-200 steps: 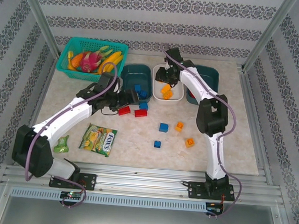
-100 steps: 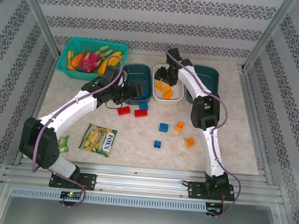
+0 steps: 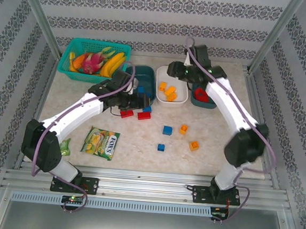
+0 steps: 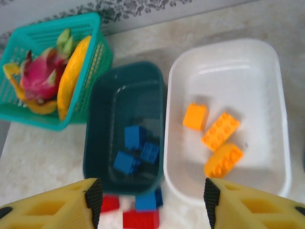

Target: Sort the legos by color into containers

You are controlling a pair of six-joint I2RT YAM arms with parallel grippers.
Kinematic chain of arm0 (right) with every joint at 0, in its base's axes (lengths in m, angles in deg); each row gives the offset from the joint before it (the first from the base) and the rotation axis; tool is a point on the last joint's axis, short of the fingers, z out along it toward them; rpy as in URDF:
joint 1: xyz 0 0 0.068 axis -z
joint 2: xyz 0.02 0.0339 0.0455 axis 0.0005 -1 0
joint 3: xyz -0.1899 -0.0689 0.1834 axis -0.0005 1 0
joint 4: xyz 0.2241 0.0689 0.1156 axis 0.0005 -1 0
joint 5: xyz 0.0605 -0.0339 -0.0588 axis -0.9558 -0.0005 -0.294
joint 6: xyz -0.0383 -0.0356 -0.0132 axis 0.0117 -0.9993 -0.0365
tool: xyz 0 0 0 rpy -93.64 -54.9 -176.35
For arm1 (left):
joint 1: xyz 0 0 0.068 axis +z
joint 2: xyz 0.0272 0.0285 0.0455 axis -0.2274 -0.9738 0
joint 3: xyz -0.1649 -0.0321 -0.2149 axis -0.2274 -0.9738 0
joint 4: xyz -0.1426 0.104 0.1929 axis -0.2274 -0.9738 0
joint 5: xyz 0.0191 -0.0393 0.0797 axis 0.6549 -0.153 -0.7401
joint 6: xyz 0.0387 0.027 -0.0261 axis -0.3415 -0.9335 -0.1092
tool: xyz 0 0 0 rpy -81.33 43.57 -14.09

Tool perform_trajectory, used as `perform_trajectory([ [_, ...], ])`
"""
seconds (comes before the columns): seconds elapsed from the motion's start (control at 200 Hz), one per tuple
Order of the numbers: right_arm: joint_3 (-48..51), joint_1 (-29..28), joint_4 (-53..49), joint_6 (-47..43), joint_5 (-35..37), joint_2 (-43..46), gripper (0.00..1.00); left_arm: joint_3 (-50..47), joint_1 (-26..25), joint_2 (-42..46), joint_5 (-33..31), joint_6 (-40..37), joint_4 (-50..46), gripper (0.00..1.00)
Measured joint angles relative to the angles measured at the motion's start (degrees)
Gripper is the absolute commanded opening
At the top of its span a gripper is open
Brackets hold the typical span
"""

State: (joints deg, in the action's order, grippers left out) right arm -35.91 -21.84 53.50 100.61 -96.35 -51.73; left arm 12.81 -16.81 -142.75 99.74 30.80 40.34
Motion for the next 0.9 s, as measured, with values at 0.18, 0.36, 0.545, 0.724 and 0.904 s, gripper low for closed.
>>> perform_trajectory([
  [0.18, 29.09, -2.43, 4.20, 2.45, -0.70, 20.68, 0.80, 2.36, -8.26, -6.80, -1.68, -5.05, -1.03, 0.77],
  [0.36, 43.41, -4.63, -2.34, 6.21, -2.21, 37.97, 0.94, 3.54, -13.79, -14.23, -4.61, -6.56, -1.81, 0.78],
  [0.545, 47.01, -5.75, -10.01, 10.38, -3.15, 49.99, 0.98, 9.92, -16.15, -21.84, -6.56, -6.78, -2.08, 0.78],
  [0.724, 48.30, -6.43, -14.78, 13.03, -3.06, 52.02, 0.98, 15.28, -17.70, -27.85, -9.27, -6.75, -3.06, 0.78],
  [0.904, 48.28, -6.43, -16.63, 13.84, -2.86, 54.10, 0.97, 18.62, -18.84, -32.72, -11.39, -6.78, -4.35, 0.75],
])
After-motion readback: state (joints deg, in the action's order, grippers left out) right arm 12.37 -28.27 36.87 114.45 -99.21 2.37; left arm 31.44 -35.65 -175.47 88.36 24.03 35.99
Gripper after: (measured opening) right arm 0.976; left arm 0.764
